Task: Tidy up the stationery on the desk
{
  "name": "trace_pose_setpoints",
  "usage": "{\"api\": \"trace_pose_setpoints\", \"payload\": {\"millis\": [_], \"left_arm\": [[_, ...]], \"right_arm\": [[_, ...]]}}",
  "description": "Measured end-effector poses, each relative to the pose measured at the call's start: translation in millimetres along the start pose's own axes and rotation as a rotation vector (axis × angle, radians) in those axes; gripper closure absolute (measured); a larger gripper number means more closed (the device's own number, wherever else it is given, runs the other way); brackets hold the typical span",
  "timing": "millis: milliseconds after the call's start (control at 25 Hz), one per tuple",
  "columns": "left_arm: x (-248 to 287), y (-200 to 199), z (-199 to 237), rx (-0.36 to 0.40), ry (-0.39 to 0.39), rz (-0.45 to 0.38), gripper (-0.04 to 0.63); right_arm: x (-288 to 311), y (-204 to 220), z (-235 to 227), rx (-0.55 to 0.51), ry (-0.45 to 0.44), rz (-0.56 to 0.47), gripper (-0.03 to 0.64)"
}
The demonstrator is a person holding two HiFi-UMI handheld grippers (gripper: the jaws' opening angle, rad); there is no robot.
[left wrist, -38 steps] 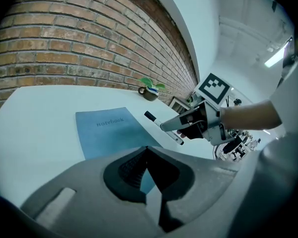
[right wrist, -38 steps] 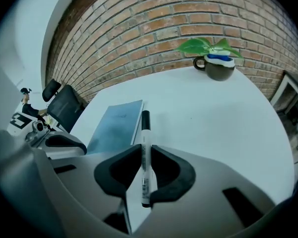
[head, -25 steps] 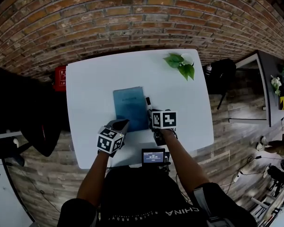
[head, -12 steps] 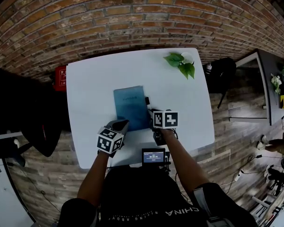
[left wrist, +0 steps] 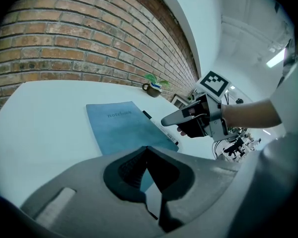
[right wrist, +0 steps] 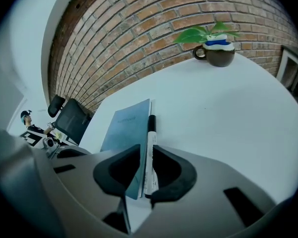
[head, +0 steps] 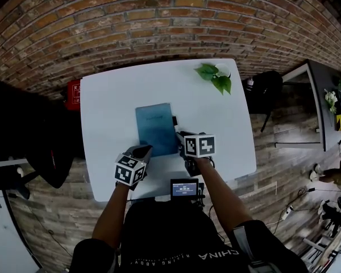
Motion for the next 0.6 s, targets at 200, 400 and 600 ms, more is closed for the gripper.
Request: {"api": "trace_pose_setpoints", "payload": {"millis": [200,400,600], "left_arm": [[-4.5,2.6,-7.4,-0.003,-0.035,-0.022,0.584],[-8.0,5.2,-25.0,-0.009,-0.075,-0.062,0.584],[-8.9,11.3,-48.0,-0.014,-0.114,-0.088,0.584]], "right_arm": [[-21.1,1.3,2.5,-0.170,-0.023,-0.037,0.566],[-44.1,8.6,0.2,-0.364,-0.045,-0.079,0.606],[-56.0,24.6,-18.3,-0.417,-0.058,-0.054,0.606]]}}
Point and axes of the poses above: the fingertips, and each gripper's own axes: x forward along the fingers, z to its left, y out of its underside, the point moved 9 cm from there along -x, backward along the fingers
